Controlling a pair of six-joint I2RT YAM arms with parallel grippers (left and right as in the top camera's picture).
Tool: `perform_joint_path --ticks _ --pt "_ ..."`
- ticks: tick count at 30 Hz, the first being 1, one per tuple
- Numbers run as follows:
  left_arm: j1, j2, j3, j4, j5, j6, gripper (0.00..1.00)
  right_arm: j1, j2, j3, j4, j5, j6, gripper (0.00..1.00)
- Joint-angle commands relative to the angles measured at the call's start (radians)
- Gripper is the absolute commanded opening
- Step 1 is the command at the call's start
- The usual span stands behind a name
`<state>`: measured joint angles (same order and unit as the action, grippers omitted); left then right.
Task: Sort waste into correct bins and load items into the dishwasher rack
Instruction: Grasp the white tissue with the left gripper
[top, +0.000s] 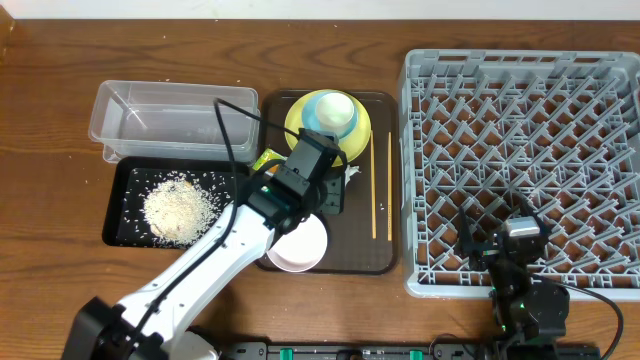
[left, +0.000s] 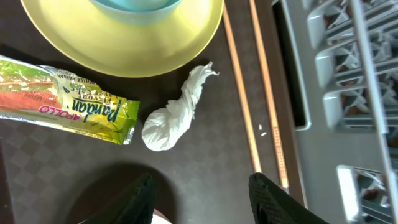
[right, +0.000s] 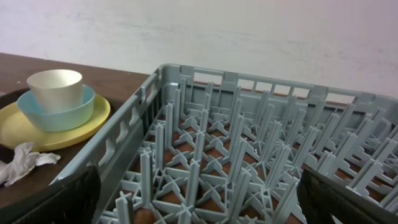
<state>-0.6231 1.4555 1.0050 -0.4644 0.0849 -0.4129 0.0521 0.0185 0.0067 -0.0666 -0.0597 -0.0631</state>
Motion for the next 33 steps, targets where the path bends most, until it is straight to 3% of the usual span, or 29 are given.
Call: perform_joint_path --ticks 1,23,29,33 --pt "-0.002 0.06 0.014 0.007 -0.026 0.032 0.53 0.007 0.0 -0.001 -0.004 -0.001 -0.009 0.99" --pt "-0.002 0.302 0.014 0.16 -0.051 0.114 0.53 0.007 0.0 -0.001 -0.004 -0.001 -0.009 0.99" --pt "-0.002 0.307 0.014 0.16 -0.052 0.114 0.4 0.007 0.0 -0.001 -0.004 -0.001 -0.009 0.99" --pt "-0.002 0.313 0.013 0.159 -0.052 0.113 0.39 0.007 0.0 -0.001 -0.004 -0.001 -0.009 0.99"
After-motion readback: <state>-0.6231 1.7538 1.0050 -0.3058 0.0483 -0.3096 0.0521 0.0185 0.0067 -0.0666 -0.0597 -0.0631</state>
